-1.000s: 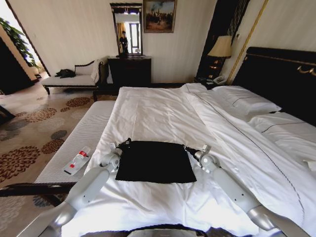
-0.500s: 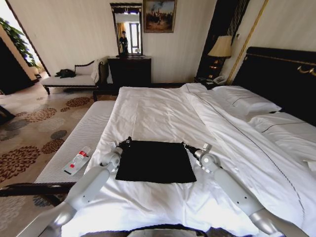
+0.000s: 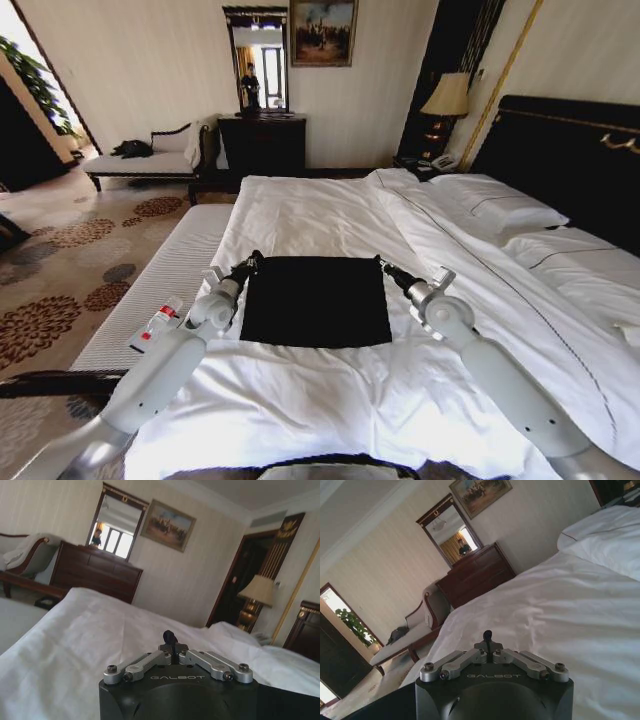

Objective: Fold the clothes on the bed.

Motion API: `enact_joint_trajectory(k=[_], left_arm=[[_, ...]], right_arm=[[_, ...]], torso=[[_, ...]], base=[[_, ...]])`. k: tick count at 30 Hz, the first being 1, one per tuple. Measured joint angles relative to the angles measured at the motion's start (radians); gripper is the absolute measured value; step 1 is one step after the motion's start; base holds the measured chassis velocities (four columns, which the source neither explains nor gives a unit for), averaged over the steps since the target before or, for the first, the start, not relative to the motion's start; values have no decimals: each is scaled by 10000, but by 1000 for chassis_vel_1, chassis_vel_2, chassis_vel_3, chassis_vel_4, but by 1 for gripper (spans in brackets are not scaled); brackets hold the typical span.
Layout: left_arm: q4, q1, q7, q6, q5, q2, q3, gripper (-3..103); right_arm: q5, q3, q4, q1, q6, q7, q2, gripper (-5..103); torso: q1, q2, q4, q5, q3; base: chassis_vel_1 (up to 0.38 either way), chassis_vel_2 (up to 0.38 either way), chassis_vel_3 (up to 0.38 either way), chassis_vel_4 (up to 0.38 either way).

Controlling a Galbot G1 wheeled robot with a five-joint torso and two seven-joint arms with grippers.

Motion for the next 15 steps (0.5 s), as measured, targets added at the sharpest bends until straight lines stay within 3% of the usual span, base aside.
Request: enact_joint_trajectory(k=[10, 15], left_arm=[[-1465, 290, -217, -506, -298, 905, -683, 2], [-1901, 536, -358, -1061, -247, 1326, -898, 2]], right_arm=[[563, 987, 1637, -503, 131, 500, -694, 1], [863, 1605, 2256, -809, 173, 719, -1042, 1]], torso=[[0, 0, 0, 1, 0], [0, 0, -1, 2, 0]], base=[[0, 0, 0, 0], [0, 0, 0, 0]])
